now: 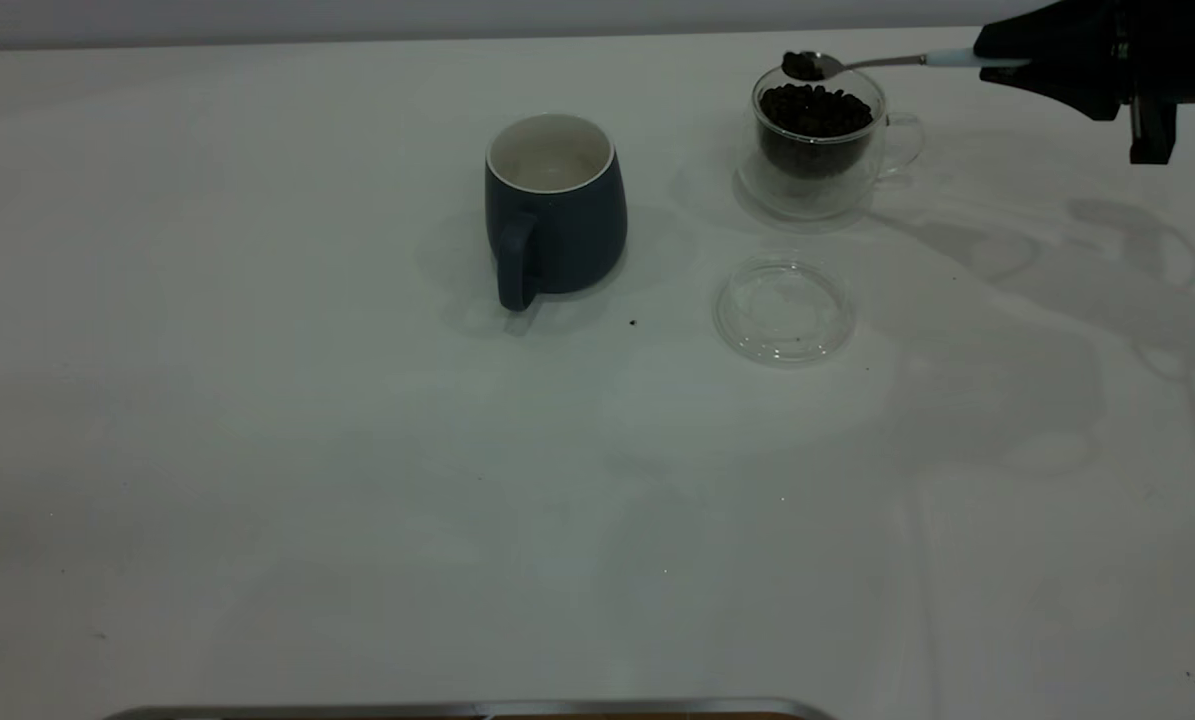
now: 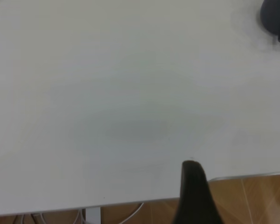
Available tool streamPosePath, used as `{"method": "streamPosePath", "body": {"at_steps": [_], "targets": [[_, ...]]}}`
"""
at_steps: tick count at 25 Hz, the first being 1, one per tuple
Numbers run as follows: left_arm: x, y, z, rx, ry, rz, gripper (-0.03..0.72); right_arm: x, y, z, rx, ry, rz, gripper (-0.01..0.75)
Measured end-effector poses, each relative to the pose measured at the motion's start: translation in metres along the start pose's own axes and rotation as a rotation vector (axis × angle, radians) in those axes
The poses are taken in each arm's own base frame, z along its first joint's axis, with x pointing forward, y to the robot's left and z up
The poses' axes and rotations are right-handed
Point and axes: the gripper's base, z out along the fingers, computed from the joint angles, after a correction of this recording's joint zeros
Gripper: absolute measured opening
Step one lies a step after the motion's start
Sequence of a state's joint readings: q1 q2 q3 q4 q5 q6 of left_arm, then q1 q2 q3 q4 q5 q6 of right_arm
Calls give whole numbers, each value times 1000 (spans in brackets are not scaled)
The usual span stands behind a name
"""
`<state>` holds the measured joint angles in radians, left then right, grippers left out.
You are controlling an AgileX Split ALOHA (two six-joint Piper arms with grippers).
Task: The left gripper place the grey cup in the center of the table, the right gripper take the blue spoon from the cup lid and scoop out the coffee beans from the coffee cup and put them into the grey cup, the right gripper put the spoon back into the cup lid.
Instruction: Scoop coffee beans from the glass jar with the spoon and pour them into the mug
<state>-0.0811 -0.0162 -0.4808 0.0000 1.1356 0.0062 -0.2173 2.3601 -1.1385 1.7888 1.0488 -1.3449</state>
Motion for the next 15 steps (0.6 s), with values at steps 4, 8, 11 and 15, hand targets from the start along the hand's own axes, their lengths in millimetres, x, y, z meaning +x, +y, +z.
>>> {"method": "streamPosePath", "body": {"at_steps": [4,8,11,15], "targets": [[0,0,0,0,0,0,567,2,6,1,-56,16,26,107],[0,0,0,0,0,0,567,8,13,9,-83,49,48,107],[0,0,0,0,0,0,567,15,19,19,-92,82,47,107],[0,0,0,0,0,2,567,23,31,35,-109,129,27,107]]}}
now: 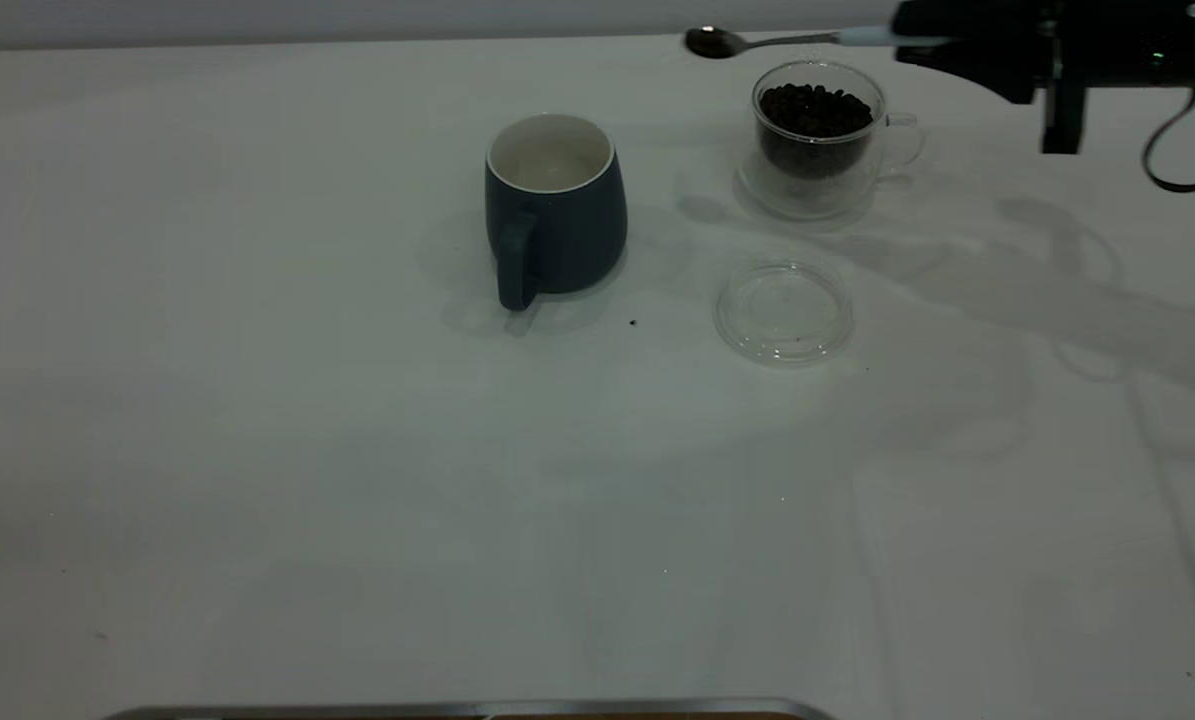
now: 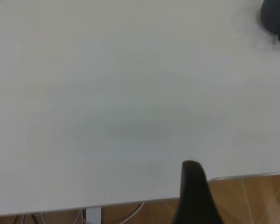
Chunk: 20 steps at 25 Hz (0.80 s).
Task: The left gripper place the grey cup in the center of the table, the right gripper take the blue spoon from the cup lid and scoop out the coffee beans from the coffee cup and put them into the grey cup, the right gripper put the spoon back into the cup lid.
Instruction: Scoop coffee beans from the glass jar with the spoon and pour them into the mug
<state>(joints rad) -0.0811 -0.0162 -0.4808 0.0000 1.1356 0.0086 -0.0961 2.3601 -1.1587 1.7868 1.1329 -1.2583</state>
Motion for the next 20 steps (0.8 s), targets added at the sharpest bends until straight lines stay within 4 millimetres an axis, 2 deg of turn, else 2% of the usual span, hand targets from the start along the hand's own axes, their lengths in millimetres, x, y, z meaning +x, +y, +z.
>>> {"method": "streamPosePath", "body": {"at_steps": [11,15,20], "targets": [[0,0,0,0,0,0,567,23,23,49,8,112,-60,107],[0,0,0,0,0,0,567,29,24,59,46,124,-80,107],[0,0,0,0,0,0,567,28,20,61,95,113,-165,107]]}}
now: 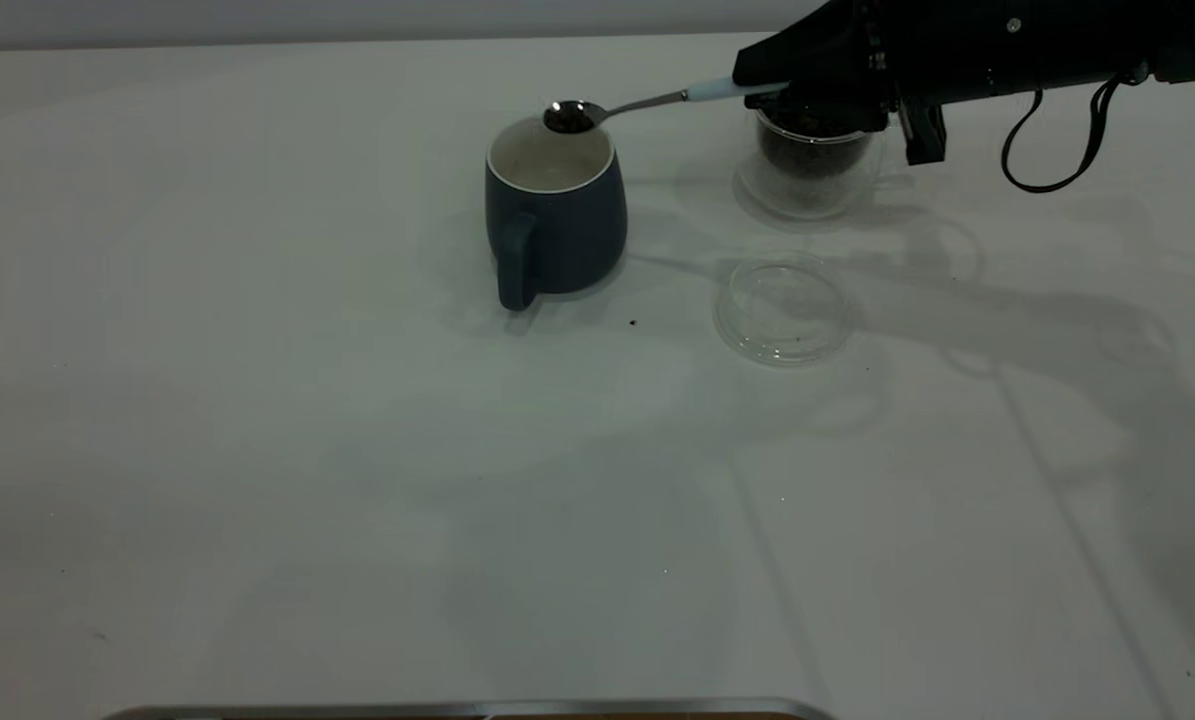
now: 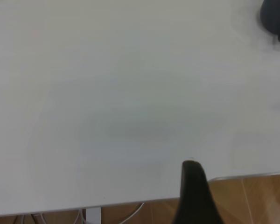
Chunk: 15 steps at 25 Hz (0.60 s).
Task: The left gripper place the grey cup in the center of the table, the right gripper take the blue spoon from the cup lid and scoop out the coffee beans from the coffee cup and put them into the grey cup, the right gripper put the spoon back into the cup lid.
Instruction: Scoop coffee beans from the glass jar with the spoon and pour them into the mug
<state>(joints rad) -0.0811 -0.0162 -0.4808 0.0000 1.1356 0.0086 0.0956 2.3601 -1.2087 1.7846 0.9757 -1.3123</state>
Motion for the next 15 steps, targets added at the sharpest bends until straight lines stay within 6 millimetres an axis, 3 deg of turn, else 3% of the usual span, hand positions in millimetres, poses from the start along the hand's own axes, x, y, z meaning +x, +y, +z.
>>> {"method": "streamPosePath", "body": {"at_steps": [7,15], "targets": [[0,0,0,0,0,0,567,-13,8,3,-12,-25,-361,107],[0,0,0,0,0,-2,567,-13,8,3,-9,-27,-695,107]]}}
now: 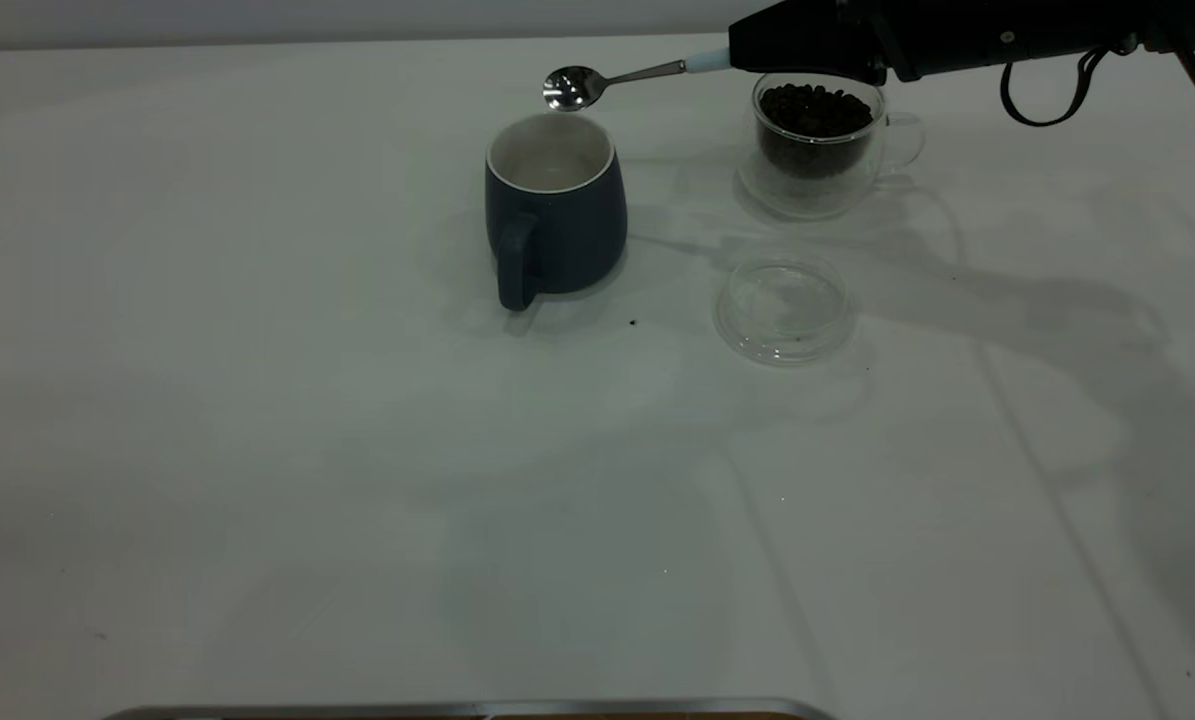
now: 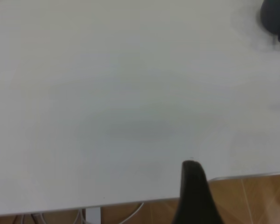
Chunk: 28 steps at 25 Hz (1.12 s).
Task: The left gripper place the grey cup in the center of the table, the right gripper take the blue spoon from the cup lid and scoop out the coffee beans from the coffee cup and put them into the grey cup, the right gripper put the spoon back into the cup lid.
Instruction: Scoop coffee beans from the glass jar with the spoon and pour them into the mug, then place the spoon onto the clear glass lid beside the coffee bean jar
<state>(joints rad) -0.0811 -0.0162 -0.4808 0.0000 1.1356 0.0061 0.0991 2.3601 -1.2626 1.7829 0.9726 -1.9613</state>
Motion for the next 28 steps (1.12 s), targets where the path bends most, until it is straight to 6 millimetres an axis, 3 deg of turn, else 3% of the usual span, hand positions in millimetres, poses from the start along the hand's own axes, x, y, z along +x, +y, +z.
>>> {"method": "streamPosePath", "body": {"at_steps": [4,8,13,16,20,28], "targets": [[0,0,0,0,0,0,567,0,0,0,-2,0,-23,107],[0,0,0,0,0,0,567,-8,10,-5,-48,16,95,107],[0,0,0,0,0,0,567,-52,42,-34,-65,32,242,107],[0,0,0,0,0,0,567,-64,55,-59,9,33,344,107],[0,0,0,0,0,0,567,-47,64,-91,137,18,461,107],[0,0,0,0,0,0,567,24,51,-124,295,-36,754,107]]}}
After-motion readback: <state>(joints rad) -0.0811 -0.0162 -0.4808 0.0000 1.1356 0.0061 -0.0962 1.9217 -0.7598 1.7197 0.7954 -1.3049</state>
